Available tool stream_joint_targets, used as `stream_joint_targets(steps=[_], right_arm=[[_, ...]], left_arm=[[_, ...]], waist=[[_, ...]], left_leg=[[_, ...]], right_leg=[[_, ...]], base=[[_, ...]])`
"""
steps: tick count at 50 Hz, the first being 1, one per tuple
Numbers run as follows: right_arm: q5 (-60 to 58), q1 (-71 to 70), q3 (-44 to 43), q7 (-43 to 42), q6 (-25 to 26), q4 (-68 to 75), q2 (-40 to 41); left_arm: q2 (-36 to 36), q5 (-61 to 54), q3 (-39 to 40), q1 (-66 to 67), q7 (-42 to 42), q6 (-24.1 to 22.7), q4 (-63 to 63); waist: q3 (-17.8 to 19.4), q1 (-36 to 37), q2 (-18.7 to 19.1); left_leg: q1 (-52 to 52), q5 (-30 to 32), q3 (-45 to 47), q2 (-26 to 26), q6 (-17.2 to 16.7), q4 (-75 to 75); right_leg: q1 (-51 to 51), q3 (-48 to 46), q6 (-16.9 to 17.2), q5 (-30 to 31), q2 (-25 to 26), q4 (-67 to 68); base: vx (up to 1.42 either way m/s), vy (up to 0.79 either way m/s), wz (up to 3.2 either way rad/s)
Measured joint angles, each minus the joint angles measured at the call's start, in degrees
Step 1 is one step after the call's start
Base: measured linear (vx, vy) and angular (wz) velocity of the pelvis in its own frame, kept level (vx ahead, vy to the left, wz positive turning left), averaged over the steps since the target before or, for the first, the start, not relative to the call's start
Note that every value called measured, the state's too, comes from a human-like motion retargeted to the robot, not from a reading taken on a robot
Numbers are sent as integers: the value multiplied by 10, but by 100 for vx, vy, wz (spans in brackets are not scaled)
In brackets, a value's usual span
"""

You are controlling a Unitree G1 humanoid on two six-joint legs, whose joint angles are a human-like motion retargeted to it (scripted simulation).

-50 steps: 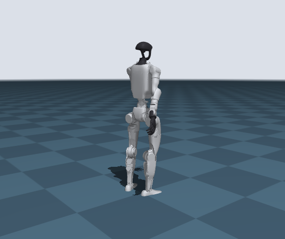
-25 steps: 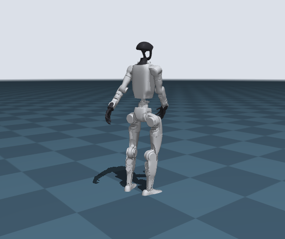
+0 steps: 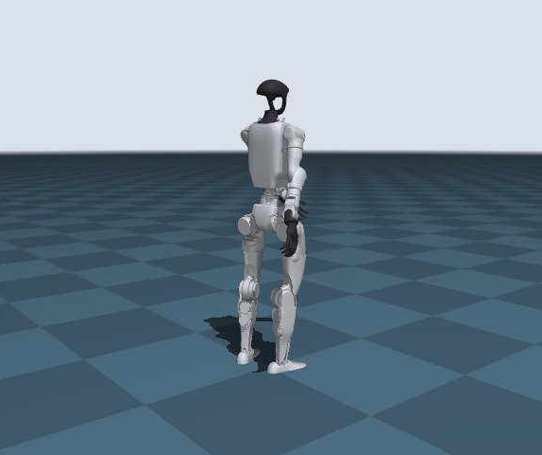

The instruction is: Upper body actions

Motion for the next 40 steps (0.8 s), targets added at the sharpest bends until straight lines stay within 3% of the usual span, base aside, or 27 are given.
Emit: stream_joint_targets(steps=[8, 13, 17, 20, 25, 30, 35, 40], right_arm=[[6, -125, 88, 63, 12, 0, 62], [-18, -278, 148, 245, -41, -11, 152], [-1, -361, 206, 370, -88, -120, 221], [-8, -405, 238, 405, -124, -191, 247], [-57, -442, 279, 379, -187, -240, 242], [-118, -384, 284, 333, -192, -213, 212], [-147, -282, 202, 262, -134, -99, 153], [-100, -164, 86, 181, -25, 0, 75]], left_arm=[[23, 12, 28, 147, -46, 23, 81], [63, 37, 107, 296, -24, 69, 189], [93, 63, 127, 448, -35, 114, 219], [104, 118, 138, 534, -52, 97, 219], [108, 132, 180, 593, -69, 103, 219], [110, 50, 158, 532, -61, 131, 219], [96, 5, 95, 357, -30, 138, 219], [49, 14, 51, 166, -40, 115, 176]], waist=[[3, 15, 8], [4, 11, 18], [12, 6, 22], [13, 3, 22], [11, -5, 21], [5, -9, 16], [-1, 5, 12], [2, 17, 0]], left_leg=[[17, -2, 12, 0, 1, -11], [33, -5, 35, 6, -1, -20], [43, -6, 52, 12, -4, -25], [44, -6, 57, 15, -6, -27], [38, -5, 51, 17, -7, -25], [30, -3, 40, 13, -5, -22], [18, 0, 22, 8, 0, -17], [5, 4, -9, 0, 2, -6]], right_leg=[[-5, 12, -3, 5, 5, 4], [-16, 35, -6, 10, 15, 10], [-25, 52, -7, 15, 22, 14], [-29, 57, -7, 17, 25, 16], [-33, 52, -5, 16, 24, 18], [-30, 43, -5, 13, 20, 16], [-21, 25, -4, 8, 14, 12], [-1, -5, 0, 2, 4, 3]], base=[[0, 0, -6], [2, -1, -40], [1, -3, -36], [0, -2, -6], [-2, -1, 7], [1, -1, 12], [0, 2, 30], [-1, 2, 54]])
